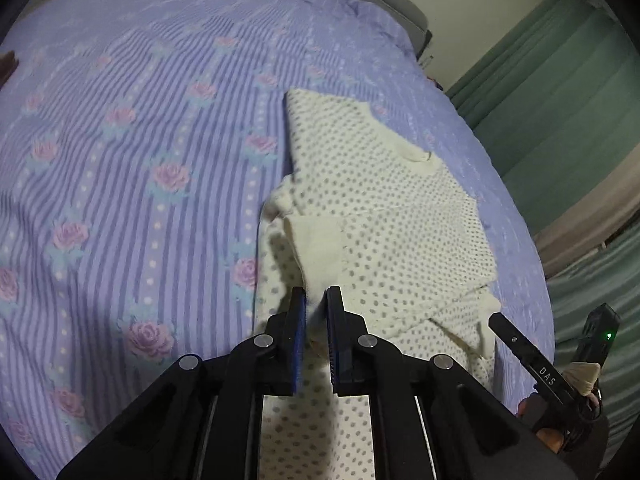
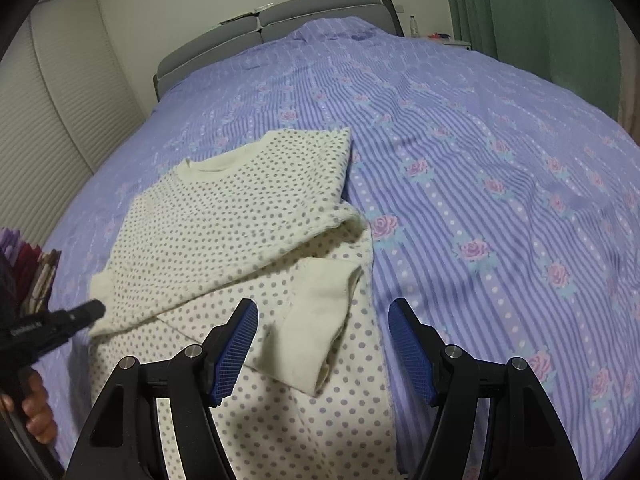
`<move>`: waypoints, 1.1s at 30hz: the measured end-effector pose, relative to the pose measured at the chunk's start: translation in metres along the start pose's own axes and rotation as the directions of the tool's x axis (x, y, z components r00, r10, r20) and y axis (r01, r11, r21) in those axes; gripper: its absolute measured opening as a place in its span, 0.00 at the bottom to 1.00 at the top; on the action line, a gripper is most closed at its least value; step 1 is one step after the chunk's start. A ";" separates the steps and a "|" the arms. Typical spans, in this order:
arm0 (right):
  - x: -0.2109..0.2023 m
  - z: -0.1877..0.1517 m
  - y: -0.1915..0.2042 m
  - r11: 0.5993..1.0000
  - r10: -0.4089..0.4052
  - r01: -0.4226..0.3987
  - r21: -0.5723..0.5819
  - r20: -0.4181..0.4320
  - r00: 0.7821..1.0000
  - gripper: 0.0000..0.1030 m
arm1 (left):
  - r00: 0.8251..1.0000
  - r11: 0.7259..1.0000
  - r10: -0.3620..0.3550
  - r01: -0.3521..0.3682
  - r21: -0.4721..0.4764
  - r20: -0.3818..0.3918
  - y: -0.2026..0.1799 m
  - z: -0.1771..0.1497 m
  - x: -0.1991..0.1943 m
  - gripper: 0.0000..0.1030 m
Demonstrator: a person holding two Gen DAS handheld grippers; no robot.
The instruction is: Fold small clothes
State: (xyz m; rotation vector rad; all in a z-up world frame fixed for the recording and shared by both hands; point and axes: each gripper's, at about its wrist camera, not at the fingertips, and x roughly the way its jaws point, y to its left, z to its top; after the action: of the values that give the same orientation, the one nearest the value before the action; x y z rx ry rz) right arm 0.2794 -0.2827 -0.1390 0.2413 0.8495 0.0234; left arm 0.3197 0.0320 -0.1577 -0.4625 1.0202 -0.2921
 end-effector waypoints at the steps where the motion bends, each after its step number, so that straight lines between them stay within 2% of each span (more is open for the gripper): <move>1: 0.002 0.000 -0.002 1.000 -0.006 0.006 0.006 -0.003 1.000 0.66 | 1.000 1.000 0.003 -0.003 0.002 0.001 0.002 -0.001 0.001 0.11; 2: 0.003 0.000 -0.004 1.000 -0.006 0.006 0.013 -0.003 1.000 0.64 | 1.000 1.000 0.008 -0.008 0.009 0.004 0.000 -0.003 0.002 0.11; 4: 0.007 0.002 -0.010 1.000 -0.004 0.005 0.030 -0.014 1.000 0.49 | 1.000 1.000 0.019 -0.019 0.024 0.005 -0.005 -0.003 0.003 0.11; 12: 0.016 0.010 -0.024 0.994 0.043 -0.042 0.097 -0.009 0.999 0.40 | 0.999 0.997 0.035 -0.036 0.074 0.016 -0.020 -0.001 0.005 0.20; 17: 0.014 0.016 -0.021 0.997 0.034 -0.034 0.068 0.013 0.999 0.39 | 0.999 0.995 0.035 -0.037 0.096 0.025 -0.023 0.002 0.004 0.24; 23: 0.023 0.021 -0.013 1.000 0.015 -0.015 0.004 -0.004 1.000 0.26 | 0.999 0.993 0.047 -0.049 0.108 0.020 -0.020 0.003 0.005 0.25; 24: 0.023 0.021 -0.012 1.000 0.015 -0.015 0.000 -0.006 1.000 0.15 | 0.999 0.992 0.049 -0.051 0.114 0.020 -0.021 0.002 0.006 0.26; 25: 0.023 0.022 -0.012 1.000 0.020 -0.020 -0.008 -0.005 1.000 0.11 | 0.998 0.991 0.056 -0.058 0.122 0.021 -0.022 0.002 0.006 0.26; 30: 0.011 0.025 -0.005 0.999 -0.002 0.005 -0.054 0.039 0.999 0.07 | 0.997 0.986 0.068 -0.072 0.149 0.027 -0.024 -0.002 0.006 0.26; 33: 0.012 0.027 -0.005 0.998 -0.021 0.024 -0.065 0.041 0.999 0.07 | 0.997 0.986 0.074 -0.077 0.151 0.023 -0.024 -0.006 0.008 0.30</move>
State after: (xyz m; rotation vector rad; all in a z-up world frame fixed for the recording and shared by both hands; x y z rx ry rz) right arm 0.3072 -0.2915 -0.1318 0.1705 0.8101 0.0253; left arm 0.3175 0.0063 -0.1540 -0.2876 0.9878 -0.2953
